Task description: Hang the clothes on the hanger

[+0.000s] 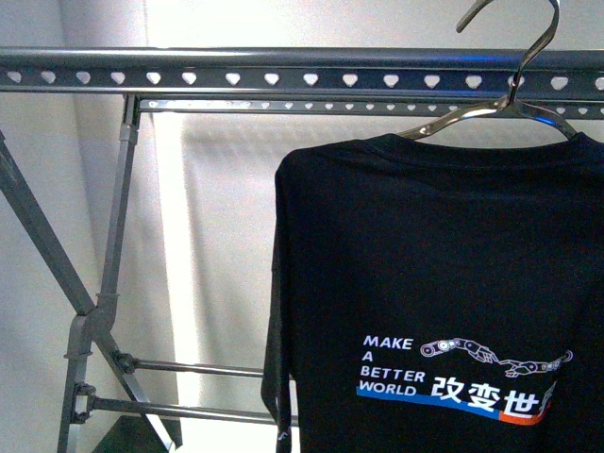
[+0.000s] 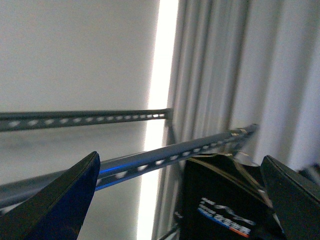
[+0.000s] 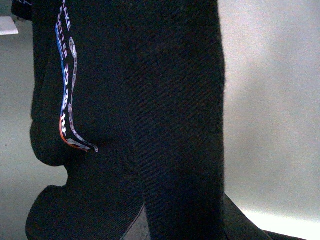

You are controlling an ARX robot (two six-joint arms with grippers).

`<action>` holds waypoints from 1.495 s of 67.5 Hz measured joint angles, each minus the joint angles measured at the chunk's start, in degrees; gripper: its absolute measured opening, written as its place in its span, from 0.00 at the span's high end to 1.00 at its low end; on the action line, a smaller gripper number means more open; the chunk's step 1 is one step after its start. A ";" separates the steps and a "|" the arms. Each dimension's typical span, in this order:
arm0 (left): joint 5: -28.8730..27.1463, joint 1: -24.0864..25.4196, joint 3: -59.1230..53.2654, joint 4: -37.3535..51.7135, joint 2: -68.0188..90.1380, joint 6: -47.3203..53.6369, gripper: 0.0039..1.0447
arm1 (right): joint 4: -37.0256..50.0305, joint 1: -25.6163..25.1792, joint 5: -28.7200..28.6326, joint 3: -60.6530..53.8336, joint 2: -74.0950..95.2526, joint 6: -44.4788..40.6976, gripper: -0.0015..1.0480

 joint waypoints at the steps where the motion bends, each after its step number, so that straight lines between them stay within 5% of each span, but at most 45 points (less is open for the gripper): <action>1: -1.86 -0.22 0.07 -1.55 -0.11 1.25 0.06 | 0.00 -0.02 -0.11 -0.13 -0.02 0.20 0.91; 20: -37.29 -4.37 2.19 -24.57 -0.87 14.99 0.06 | -2.89 -1.29 -1.95 -2.43 -3.72 6.19 0.91; 31: -50.45 -4.44 1.62 -21.88 -3.61 18.99 0.06 | -4.72 -2.38 -2.36 -2.12 -5.05 9.86 0.91; 41: -46.93 -2.89 -6.43 -35.36 -13.49 21.81 0.27 | -6.36 -3.13 1.60 -0.37 -5.03 13.99 0.91; 71: -43.04 0.94 -56.63 -13.60 -36.48 23.10 0.98 | -5.20 -2.93 14.62 8.85 -1.77 36.89 0.91; 101: -38.40 5.84 -77.55 -6.45 -50.18 23.32 0.97 | -7.45 -2.21 19.63 21.42 8.92 61.53 0.91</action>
